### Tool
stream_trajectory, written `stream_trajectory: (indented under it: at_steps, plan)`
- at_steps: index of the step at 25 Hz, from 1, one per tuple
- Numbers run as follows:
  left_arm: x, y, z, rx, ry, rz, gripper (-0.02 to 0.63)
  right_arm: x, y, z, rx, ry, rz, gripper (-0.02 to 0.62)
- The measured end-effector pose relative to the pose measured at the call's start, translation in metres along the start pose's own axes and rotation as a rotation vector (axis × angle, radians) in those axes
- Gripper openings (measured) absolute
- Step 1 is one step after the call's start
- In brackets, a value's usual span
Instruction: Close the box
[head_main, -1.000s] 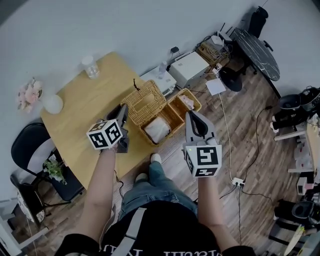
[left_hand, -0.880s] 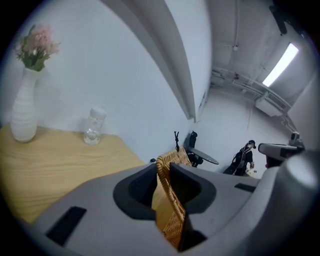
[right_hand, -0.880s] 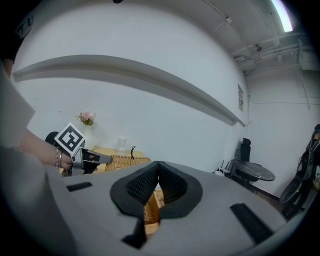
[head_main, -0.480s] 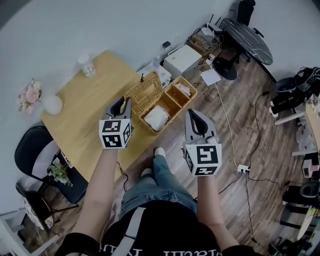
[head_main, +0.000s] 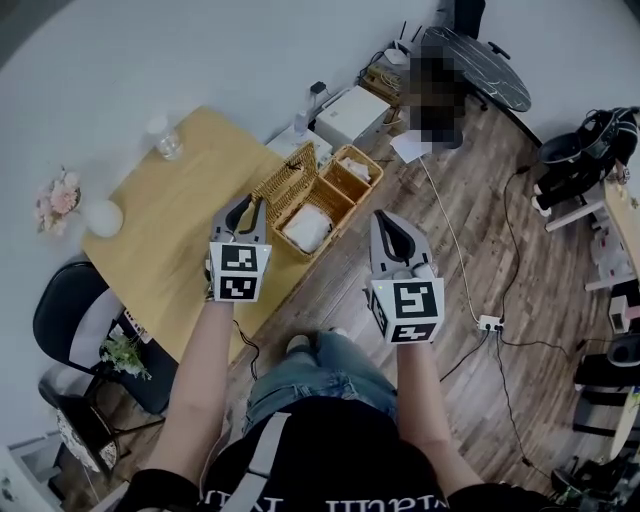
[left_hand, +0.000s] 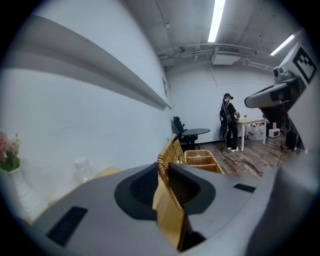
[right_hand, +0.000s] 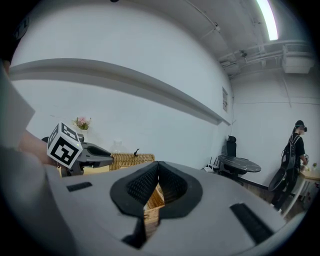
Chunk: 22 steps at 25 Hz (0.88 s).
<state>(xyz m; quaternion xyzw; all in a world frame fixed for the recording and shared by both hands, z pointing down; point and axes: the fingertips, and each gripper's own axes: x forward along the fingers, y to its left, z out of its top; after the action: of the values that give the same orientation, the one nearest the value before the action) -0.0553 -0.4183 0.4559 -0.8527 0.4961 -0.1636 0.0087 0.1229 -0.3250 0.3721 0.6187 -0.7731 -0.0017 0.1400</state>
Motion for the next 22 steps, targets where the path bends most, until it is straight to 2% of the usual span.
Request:
stream_trajectory:
  at_steps: [6,12,17,22]
  plan:
    - [-0.005,-0.022,0.003,0.026,0.055,-0.116,0.057,-0.002,-0.002,0.006,-0.017,-0.021,0.034,0.014]
    - [-0.011,-0.049,-0.002,0.085,0.137,-0.212,0.051,-0.005,-0.016,0.012,-0.028,-0.031,0.059,0.014]
    - [-0.015,-0.071,-0.005,0.081,0.192,-0.292,0.065,-0.013,-0.037,0.015,-0.02,-0.042,0.061,0.014]
    - [-0.018,-0.103,-0.022,0.168,0.273,-0.393,0.083,-0.015,-0.045,0.009,0.013,-0.041,0.065,0.014]
